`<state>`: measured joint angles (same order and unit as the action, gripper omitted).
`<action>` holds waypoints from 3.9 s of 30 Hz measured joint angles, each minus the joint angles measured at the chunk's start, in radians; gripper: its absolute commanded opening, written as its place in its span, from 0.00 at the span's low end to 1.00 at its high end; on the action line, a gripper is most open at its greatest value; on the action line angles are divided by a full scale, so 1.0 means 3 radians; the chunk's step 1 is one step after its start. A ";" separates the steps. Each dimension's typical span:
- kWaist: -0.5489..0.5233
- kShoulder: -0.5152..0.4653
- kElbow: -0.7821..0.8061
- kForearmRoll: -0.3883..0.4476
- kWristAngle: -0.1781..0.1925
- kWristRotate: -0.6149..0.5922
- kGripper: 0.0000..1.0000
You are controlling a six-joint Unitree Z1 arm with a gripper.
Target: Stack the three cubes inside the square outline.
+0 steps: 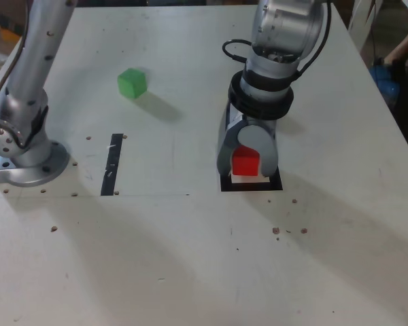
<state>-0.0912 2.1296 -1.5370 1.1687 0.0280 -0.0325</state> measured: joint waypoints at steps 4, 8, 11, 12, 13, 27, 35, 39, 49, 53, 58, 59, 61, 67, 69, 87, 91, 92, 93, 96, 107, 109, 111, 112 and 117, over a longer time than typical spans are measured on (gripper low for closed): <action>0.0013 0.0005 0.0006 -0.0011 -0.0007 0.0054 0.83; 0.0013 0.0021 0.0006 -0.0012 -0.0019 0.0102 0.95; 0.0013 0.0028 0.0000 -0.0014 -0.0024 0.0109 0.97; 0.0013 0.0028 -0.0004 -0.0014 -0.0025 0.0110 0.97; 0.0013 0.0028 -0.0009 -0.0014 -0.0026 0.0110 0.98; 0.0130 -0.0473 -0.0056 0.0385 0.0213 0.0184 0.99; 0.0719 -0.0719 -0.0122 0.0562 0.0385 0.0511 0.99; 0.1070 -0.0651 -0.0304 0.0568 0.0404 0.0637 0.99; 0.1546 -0.0013 -0.1214 0.1029 0.0468 0.0852 0.99; 0.1573 0.0108 -0.1210 0.1051 0.0366 0.0815 0.99; 0.1580 0.0106 -0.0987 0.0885 0.0228 0.0649 1.00; 0.1582 0.0109 -0.0910 0.0810 0.0191 0.0595 1.00; 0.1588 0.0110 -0.0810 0.0665 0.0140 0.0522 1.00; 0.1604 0.0164 -0.0694 0.0493 0.0155 0.0408 1.00; 0.1612 0.0204 -0.0683 0.0472 0.0161 0.0403 0.99; 0.1715 0.0255 -0.0604 0.0267 0.0082 0.0448 0.64; 0.1715 0.0267 -0.0585 0.0211 0.0082 0.0440 0.50; 0.1715 0.0270 -0.0579 0.0195 0.0083 0.0437 0.49; 0.1715 0.0275 -0.0571 0.0171 0.0085 0.0433 0.49; 0.1715 0.0303 -0.0560 0.0138 0.0087 0.0431 0.45; 0.1683 0.0309 -0.0625 0.0116 0.0168 0.0429 0.27; 0.1666 0.0308 -0.0673 0.0129 0.0201 0.0440 0.26; 0.1655 0.0303 -0.0692 0.0145 0.0236 0.0449 0.24; 0.1654 0.0299 -0.0692 0.0149 0.0250 0.0455 0.24; 0.1635 0.0255 -0.0697 0.0193 0.0255 0.0550 0.23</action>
<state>0.3994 2.2060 -1.7460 1.2266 0.1046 0.1324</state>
